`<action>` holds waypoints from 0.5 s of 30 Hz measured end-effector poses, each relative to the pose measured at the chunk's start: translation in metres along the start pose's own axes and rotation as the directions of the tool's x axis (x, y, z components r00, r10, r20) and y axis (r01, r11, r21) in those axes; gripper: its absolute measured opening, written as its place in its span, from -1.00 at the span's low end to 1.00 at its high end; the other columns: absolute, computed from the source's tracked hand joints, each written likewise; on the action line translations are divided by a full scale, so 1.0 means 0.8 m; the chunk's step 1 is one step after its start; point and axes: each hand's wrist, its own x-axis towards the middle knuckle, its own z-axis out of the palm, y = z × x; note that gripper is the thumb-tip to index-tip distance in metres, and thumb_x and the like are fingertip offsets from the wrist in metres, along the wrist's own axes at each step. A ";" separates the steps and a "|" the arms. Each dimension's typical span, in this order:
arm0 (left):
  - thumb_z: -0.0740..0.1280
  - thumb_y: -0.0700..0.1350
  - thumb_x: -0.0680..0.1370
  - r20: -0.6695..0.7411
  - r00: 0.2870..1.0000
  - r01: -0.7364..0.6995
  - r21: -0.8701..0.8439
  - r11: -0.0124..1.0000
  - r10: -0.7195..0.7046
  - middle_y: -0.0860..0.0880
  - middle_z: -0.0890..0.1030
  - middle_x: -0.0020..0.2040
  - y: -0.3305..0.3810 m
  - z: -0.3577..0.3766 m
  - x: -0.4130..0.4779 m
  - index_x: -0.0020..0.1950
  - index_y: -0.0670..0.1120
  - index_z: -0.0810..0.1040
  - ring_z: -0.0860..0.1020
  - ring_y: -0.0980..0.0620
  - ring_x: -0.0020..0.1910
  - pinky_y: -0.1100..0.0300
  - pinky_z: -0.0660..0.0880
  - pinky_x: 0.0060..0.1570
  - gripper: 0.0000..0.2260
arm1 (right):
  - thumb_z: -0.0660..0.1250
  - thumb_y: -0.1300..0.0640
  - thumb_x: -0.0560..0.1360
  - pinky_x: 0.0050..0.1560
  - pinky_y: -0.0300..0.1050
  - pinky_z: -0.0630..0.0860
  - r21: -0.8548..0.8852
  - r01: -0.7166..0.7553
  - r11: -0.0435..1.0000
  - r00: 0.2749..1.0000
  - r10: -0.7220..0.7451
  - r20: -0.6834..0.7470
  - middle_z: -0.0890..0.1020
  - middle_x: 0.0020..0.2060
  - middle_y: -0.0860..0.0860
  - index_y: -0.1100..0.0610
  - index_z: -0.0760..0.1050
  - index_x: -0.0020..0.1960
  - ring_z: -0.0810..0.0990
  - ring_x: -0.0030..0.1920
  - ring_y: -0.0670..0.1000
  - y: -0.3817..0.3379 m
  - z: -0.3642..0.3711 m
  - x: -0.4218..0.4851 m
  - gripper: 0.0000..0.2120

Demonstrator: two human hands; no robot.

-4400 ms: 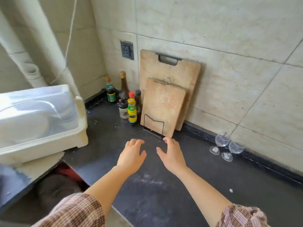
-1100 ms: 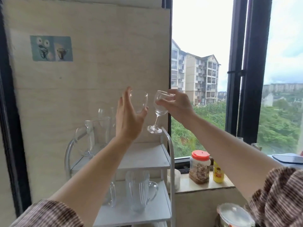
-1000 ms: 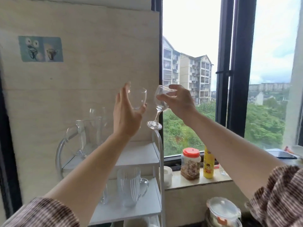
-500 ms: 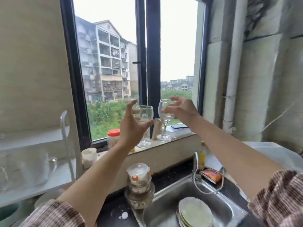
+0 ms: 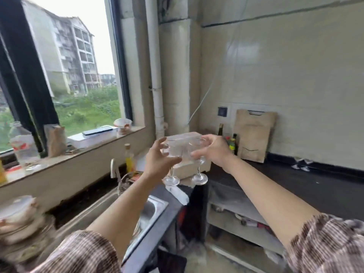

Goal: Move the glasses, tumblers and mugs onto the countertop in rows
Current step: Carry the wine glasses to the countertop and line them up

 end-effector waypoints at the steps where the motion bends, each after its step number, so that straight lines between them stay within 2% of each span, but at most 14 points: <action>1: 0.58 -0.17 0.25 0.050 0.999 -0.003 -0.016 1.000 0.004 -0.02 0.57 0.14 0.003 0.033 0.004 0.37 -0.02 0.42 0.59 0.02 0.02 0.07 0.57 0.03 -0.28 | 0.64 0.21 0.17 0.09 -0.12 0.54 -0.016 -0.014 1.000 0.999 0.013 -0.030 0.61 0.08 0.08 0.18 0.49 0.30 0.60 0.07 0.03 0.018 -0.028 0.000 -0.27; 3: 0.58 -0.18 0.25 0.154 0.988 -0.019 -0.038 0.999 0.024 -0.02 0.57 0.15 0.008 0.097 0.013 0.37 -0.02 0.44 0.59 0.00 0.04 0.07 0.57 0.06 -0.29 | 0.64 0.20 0.15 0.00 -0.19 0.50 -0.035 -0.050 0.998 0.995 0.047 -0.085 0.62 0.07 0.07 0.16 0.50 0.28 0.60 0.05 0.00 0.050 -0.081 0.002 -0.27; 6: 0.58 -0.17 0.22 0.271 0.961 -0.049 -0.053 0.997 0.061 -0.01 0.60 0.10 0.013 0.189 0.029 0.30 0.01 0.49 0.62 -0.01 0.01 -0.03 0.58 0.06 -0.34 | 0.64 0.20 0.15 -0.08 -0.27 0.46 -0.037 -0.121 0.992 0.979 0.113 -0.172 0.64 0.07 0.05 0.14 0.51 0.26 0.60 0.03 -0.05 0.095 -0.156 0.010 -0.30; 8: 0.58 -0.15 0.22 0.330 0.940 -0.072 -0.053 0.996 0.085 -0.02 0.64 0.08 0.016 0.248 0.043 0.27 0.04 0.49 0.63 0.03 -0.04 0.07 0.59 0.01 -0.36 | 0.63 0.20 0.16 -0.19 -0.36 0.41 -0.057 -0.145 0.988 0.965 0.128 -0.227 0.63 0.04 0.01 0.13 0.50 0.26 0.58 -0.05 -0.14 0.122 -0.202 0.018 -0.31; 10: 0.58 -0.13 0.22 0.400 0.910 -0.092 -0.055 0.994 0.107 -0.04 0.65 0.09 0.018 0.307 0.059 0.31 0.01 0.47 0.63 0.05 -0.05 0.16 0.57 -0.02 -0.33 | 0.63 0.18 0.18 -0.18 -0.35 0.39 -0.080 -0.160 0.984 0.952 0.133 -0.277 0.61 0.05 -0.01 0.14 0.49 0.27 0.57 -0.02 -0.12 0.148 -0.247 0.029 -0.30; 13: 0.58 -0.12 0.23 0.490 0.863 -0.090 -0.086 0.992 0.121 -0.05 0.63 0.13 0.019 0.394 0.088 0.34 0.02 0.44 0.63 0.01 0.02 0.02 0.56 0.10 -0.30 | 0.63 0.16 0.19 -0.08 -0.26 0.41 -0.093 -0.194 0.977 0.929 0.152 -0.338 0.60 0.04 -0.01 0.14 0.48 0.28 0.57 0.03 -0.07 0.189 -0.312 0.053 -0.31; 15: 0.58 -0.12 0.23 0.528 0.839 -0.094 -0.096 0.991 0.131 -0.02 0.61 0.13 0.020 0.451 0.111 0.33 0.05 0.43 0.62 0.02 0.04 0.06 0.55 0.10 -0.30 | 0.63 0.19 0.21 -0.12 -0.32 0.41 -0.075 -0.219 0.973 0.912 0.177 -0.369 0.60 0.03 -0.02 0.14 0.47 0.29 0.56 -0.02 -0.13 0.215 -0.352 0.075 -0.31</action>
